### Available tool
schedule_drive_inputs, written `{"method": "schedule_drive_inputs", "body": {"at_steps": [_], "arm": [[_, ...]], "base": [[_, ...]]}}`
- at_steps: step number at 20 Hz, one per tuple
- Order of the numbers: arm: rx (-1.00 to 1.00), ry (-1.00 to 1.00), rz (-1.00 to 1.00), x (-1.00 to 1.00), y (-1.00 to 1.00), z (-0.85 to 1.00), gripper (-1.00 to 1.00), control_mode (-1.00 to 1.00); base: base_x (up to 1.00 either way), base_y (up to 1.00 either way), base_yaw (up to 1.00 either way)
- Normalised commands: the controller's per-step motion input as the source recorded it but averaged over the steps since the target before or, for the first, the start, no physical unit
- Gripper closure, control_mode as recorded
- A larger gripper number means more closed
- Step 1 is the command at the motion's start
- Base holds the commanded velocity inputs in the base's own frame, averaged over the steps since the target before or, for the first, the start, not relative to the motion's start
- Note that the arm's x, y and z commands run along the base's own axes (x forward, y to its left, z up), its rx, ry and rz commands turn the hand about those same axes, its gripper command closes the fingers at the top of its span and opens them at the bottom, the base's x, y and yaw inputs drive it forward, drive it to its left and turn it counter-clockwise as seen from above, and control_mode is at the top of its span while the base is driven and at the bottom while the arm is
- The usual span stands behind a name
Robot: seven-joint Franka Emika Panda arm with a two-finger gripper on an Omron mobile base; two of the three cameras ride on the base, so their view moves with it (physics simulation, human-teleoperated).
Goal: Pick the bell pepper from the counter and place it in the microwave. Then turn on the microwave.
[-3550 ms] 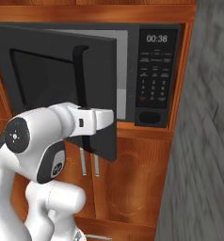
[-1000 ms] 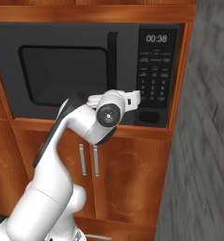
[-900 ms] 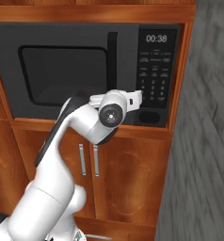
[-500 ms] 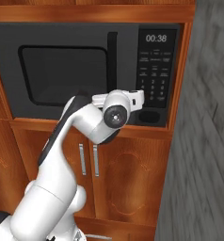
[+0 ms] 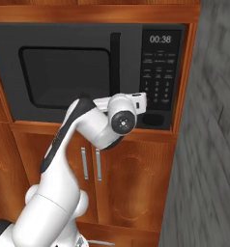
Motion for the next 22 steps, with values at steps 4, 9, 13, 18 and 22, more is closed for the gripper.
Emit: {"method": "schedule_drive_inputs", "body": {"at_steps": [4, 9, 13, 18, 22], "arm": [[0.00, 0.00, 0.05, 0.00, 0.06, -0.04, -1.00, -1.00], [0.00, 0.00, 0.00, 0.00, 0.01, 0.00, -1.00, -1.00], [0.00, 0.00, 0.00, -0.01, 0.00, 0.00, -1.00, -1.00], [0.00, -0.01, -0.02, -0.05, 0.00, 0.00, -1.00, -1.00], [0.00, -0.02, -0.02, -0.07, -0.07, 0.00, -1.00, -1.00]], "base": [[0.00, 0.00, 0.00], [0.00, 0.00, 0.00], [0.00, 0.00, 0.00], [0.00, 0.00, 0.00], [0.00, 0.00, 0.00]]}}
